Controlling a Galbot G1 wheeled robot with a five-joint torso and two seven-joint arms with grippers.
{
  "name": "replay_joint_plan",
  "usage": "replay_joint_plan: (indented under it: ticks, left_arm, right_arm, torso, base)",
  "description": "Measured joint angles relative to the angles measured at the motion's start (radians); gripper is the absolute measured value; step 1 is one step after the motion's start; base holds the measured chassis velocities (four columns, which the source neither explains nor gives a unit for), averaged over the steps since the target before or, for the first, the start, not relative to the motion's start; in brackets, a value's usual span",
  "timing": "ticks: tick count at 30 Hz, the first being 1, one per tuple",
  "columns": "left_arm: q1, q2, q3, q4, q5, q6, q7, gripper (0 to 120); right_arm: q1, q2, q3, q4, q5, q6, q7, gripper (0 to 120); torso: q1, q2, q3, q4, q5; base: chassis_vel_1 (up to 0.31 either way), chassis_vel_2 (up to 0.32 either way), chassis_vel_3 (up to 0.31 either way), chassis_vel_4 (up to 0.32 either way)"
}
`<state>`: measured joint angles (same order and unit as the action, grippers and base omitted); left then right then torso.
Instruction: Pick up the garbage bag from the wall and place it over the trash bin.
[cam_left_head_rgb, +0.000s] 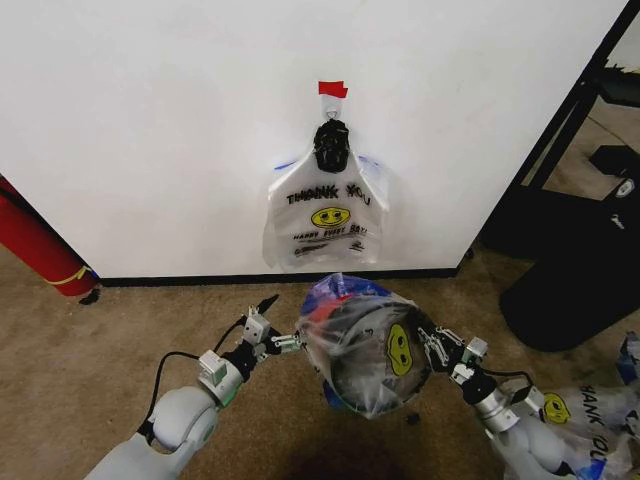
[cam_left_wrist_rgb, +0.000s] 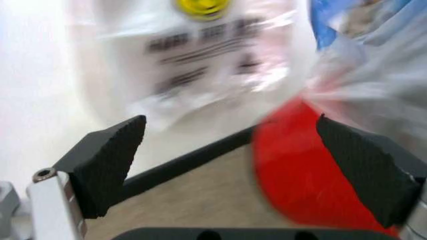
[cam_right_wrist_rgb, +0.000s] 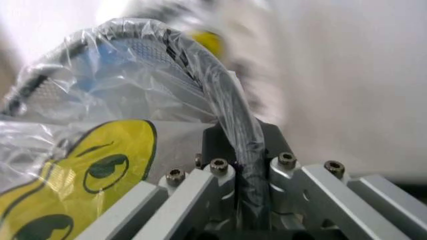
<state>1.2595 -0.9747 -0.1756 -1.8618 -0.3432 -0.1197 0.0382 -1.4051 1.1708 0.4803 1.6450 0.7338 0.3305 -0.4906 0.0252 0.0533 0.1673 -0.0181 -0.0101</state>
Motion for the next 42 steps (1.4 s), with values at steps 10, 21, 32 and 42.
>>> replay_joint_plan:
  ticks: [10,21,32,42]
  left_arm:
    - [0.141,-0.031,0.051,-0.263,-0.047,0.046,-0.122,96]
    - [0.155,-0.173,0.197,-0.339,-0.158,0.186,-0.211,60]
    - [0.118,-0.289,0.315,-0.335,-0.174,0.318,-0.564,19]
    - [0.103,-0.302,0.397,-0.278,-0.005,0.355,-0.665,0]
  right_arm:
    - [-0.009,0.093,-0.156,0.064,-0.059,-0.006,0.368,0]
    - [0.027,0.167,-0.194,0.06,-0.228,0.143,0.357,0]
    - [0.065,0.179,-0.19,0.029,-0.284,0.192,0.332,0]
    - [0.057,0.159,-0.206,0.033,-0.306,0.181,0.336,0]
  torso:
    - [0.0,0.0,0.0,0.0,0.0002]
    - [0.0,0.0,0.0,-0.0001,0.0001]
    - [0.0,0.0,0.0,0.0001,0.0002]
    - [0.0,0.0,0.0,0.0,0.0002]
  base:
    - [0.0,0.0,0.0,0.0]
    - [0.0,0.0,0.0,0.0]
    - [0.0,0.0,0.0,0.0]
    - [0.0,0.0,0.0,0.0]
